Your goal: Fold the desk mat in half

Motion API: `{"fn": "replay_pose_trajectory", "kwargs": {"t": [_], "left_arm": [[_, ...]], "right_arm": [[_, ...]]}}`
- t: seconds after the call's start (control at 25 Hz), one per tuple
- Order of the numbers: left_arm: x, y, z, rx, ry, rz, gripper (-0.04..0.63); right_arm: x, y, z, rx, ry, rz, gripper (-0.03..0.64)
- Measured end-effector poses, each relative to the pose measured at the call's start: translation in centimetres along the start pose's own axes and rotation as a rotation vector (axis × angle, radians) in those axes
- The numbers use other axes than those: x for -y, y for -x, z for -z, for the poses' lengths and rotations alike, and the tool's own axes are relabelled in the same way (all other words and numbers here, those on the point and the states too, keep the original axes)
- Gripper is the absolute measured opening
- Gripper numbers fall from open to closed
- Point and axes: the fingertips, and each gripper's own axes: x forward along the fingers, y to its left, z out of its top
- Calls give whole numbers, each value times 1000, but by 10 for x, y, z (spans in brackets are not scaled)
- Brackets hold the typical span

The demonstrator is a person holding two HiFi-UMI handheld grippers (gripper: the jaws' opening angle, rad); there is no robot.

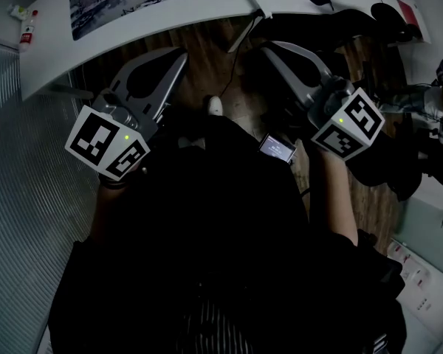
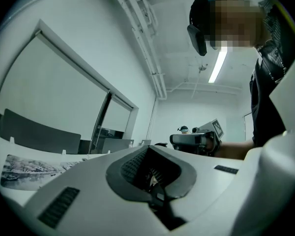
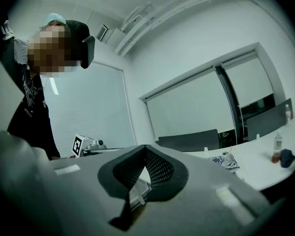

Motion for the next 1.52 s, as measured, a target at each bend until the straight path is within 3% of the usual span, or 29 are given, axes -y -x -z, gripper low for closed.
{"fn": "replay_pose_trajectory", "kwargs": {"t": [0.4,0.64,1.04,1.28,1.44,1.52], "left_arm": [[-39,17,-2,-12,-8,-130,6],[-76,-5,-6,-10,-14,-189,6],[-108,-90,-32,-21,-24,-196,6],[-154,-130,-51,-40,-14,-275,6],[-138,-176,-49,5,2,-194,6],[-141,-191,-44,-10,9,-179,6]], "right_arm": [[25,-56,-16,9,15,-133,0],[64,-80,-26,14,11,-176,0],[180,-73,-61,71,-15,-142,0],[253,-68,-81,111,-43,-96,0],[283,-61,-66,119,-80,-86,0],[301,-54,-60,125,-105,-69,0]]}}
